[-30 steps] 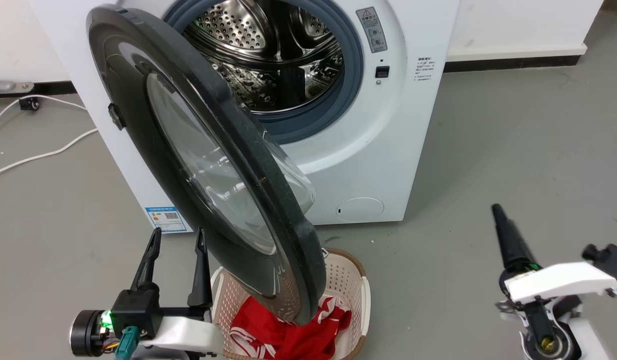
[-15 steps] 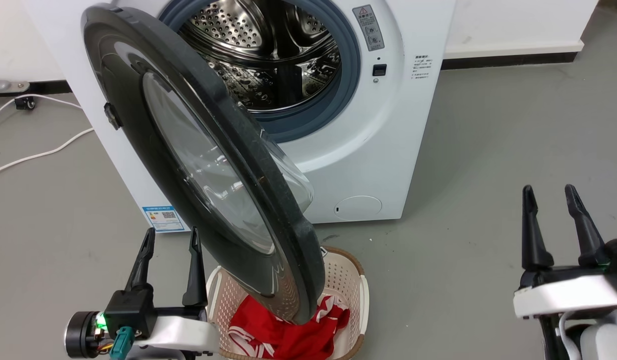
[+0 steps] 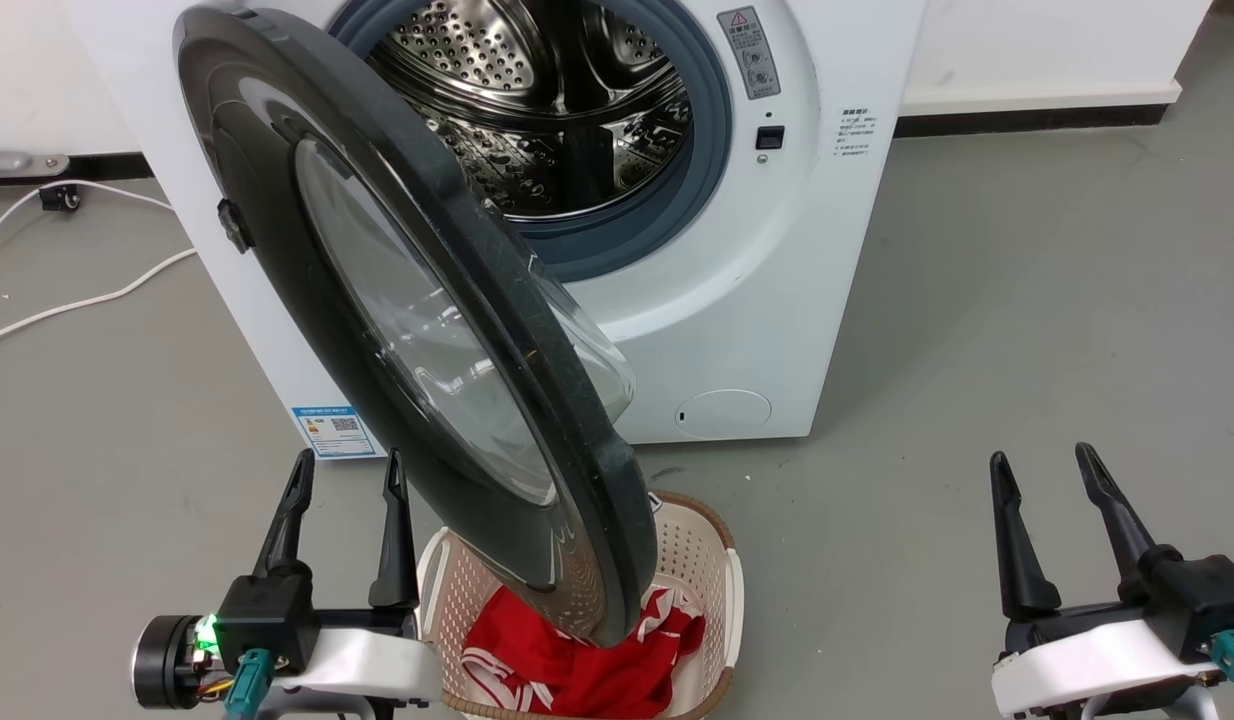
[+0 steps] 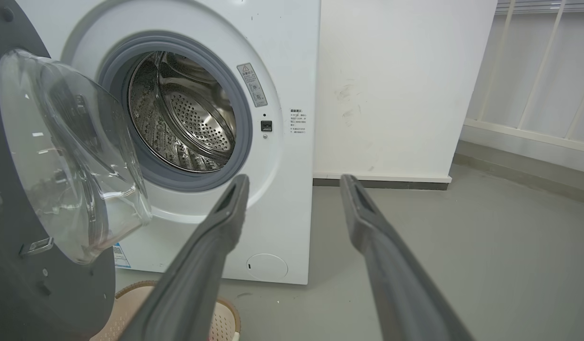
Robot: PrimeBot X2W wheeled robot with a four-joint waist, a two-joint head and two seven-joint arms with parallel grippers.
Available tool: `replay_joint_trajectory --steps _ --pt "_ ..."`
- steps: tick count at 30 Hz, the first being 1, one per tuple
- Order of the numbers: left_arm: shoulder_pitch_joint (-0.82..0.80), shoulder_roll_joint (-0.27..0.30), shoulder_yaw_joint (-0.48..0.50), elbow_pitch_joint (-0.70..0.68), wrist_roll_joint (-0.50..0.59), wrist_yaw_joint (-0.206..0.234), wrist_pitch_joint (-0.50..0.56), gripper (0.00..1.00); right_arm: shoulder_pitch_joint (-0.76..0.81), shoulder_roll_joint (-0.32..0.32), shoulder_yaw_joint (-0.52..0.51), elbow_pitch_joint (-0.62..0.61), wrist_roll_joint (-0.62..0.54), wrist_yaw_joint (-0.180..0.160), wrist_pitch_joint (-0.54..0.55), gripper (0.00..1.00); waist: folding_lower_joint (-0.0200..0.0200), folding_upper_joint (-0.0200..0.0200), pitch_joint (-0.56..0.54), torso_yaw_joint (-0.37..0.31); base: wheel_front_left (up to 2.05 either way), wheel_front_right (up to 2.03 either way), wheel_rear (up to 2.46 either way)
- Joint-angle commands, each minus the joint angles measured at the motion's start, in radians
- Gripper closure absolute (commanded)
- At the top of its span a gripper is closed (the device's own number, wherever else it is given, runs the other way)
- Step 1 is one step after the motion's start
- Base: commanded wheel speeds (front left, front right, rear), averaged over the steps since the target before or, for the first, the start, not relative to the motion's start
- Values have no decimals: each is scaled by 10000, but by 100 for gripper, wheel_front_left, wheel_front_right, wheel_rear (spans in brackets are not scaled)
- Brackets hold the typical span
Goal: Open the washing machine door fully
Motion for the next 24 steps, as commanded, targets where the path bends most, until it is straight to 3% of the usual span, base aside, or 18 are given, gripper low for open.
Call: replay_joint_trajectory --steps 1,4,5,6,7,17,24 --pt "-53 -9 -36 -15 34 -48 -23 0 -14 40 3 65 103 -6 -82 0 0 0 -6 10 0 0 0" --pt "-68 -10 -54 -47 47 -47 -23 0 -92 40 -11 124 142 -6 -100 0 0 0 -7 24 0 0 0" --pt "-78 -9 -58 -60 44 -58 -23 16 -112 40 -9 143 147 -6 -101 0 0 0 -5 28 0 0 0" --pt "-83 -11 -71 -70 37 -72 -23 88 -126 40 -5 153 161 -6 -108 0 0 0 -3 30 0 0 0" --pt "-84 -12 -84 -78 22 -100 -23 100 -145 40 1 164 166 -6 -121 0 0 0 1 31 0 0 0" --pt "-192 -17 34 -375 -107 -74 -23 100 -261 42 21 310 359 -6 -148 0 0 0 65 12 0 0 0" --pt "-632 -19 159 -1894 -122 95 -23 100 -338 41 -20 412 531 -6 -179 0 0 0 126 47 0 0 0"
